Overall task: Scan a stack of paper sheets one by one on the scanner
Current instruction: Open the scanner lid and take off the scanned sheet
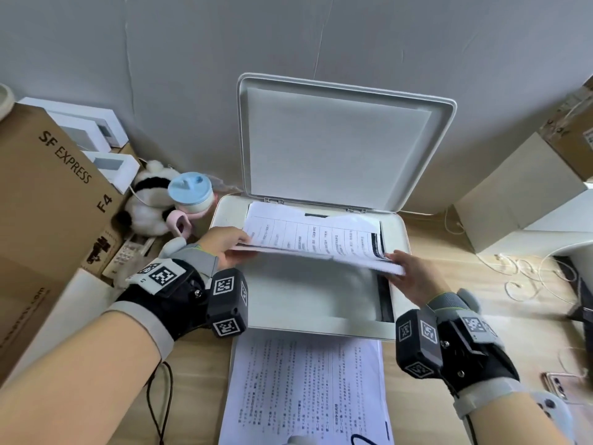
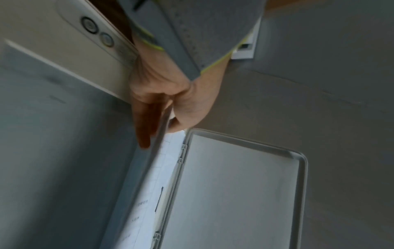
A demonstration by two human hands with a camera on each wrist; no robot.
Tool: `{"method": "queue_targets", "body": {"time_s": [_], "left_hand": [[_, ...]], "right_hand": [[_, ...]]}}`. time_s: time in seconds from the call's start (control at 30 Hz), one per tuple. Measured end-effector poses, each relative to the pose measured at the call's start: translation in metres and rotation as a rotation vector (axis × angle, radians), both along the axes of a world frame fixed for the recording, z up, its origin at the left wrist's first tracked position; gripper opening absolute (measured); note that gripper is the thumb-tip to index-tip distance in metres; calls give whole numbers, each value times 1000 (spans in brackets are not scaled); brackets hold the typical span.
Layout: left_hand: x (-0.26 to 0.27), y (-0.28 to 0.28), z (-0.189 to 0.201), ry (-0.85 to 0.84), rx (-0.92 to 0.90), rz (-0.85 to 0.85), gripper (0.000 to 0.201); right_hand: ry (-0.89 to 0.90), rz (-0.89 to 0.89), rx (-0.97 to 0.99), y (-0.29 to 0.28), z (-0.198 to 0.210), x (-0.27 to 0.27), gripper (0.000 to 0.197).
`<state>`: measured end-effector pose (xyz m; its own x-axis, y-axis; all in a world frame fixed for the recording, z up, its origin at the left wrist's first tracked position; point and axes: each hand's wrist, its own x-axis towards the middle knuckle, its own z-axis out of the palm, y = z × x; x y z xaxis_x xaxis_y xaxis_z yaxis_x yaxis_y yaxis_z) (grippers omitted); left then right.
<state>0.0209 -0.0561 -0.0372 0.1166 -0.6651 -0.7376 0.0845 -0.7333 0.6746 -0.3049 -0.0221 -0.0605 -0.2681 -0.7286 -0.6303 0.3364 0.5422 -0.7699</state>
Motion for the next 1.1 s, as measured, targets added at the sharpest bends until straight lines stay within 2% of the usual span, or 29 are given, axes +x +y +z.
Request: {"method": "queue_targets", "body": {"time_s": [0.07,0.13,0.23,0.33,0.4,0.47,0.5,0.53,0.6,0.63,0.7,0.77,0.8,0.87,0.93,1.0,1.07,1.1], "left_hand": [[3,7,-2,-46,-13,-30,20],[7,11,-10,-35,-74,-115,25],[11,23,-14,20,-83,-264,32],[9,29,-11,13,-77,-304,26],[4,31,-9,21,-89,-320,21],[-1,32,-8,25,-113,-363,22],[-5,32,-6,22,-126,-392,23],[-7,32,-5,29,-136,-414,24],[-14,32,-5,99,-133,-421,25],[-19,32,-4,121,-135,-401,25],[-30,31,-4,135,-162,-330,25],[-40,30,-4,155,-194,-267,22],[-44,31,-4,166,-201,-245,19],[-47,31,-6,179,-202,-218,13],[-46,32,-9,171,-196,-218,12],[-44,32,-12,162,-198,-207,13],[-43,32,-16,147,-204,-184,16],[-41,32,-17,139,-207,-171,17]], "right_hand": [[-29,-11,25,6,2,-2,25],[-41,-7,50,11,2,-8,9],[-20,42,61,24,4,-13,12],[-15,92,61,35,6,-18,22],[-35,128,70,43,8,-25,35],[-64,167,57,50,12,-31,49],[-81,191,25,55,13,-33,50],[-71,202,-2,58,12,-35,49],[5,183,-20,65,9,-41,65],[20,191,-21,69,7,-45,62],[60,142,-38,76,1,-54,32],[89,-18,-18,84,-5,-66,17],[116,-100,-35,88,-7,-74,21],[297,-192,-34,94,-19,-90,45],[363,-257,-5,106,-28,-104,42],[450,-263,145,115,-35,-115,32],[477,-326,269,117,-47,-124,31],[426,-365,285,123,-50,-127,34]]}}
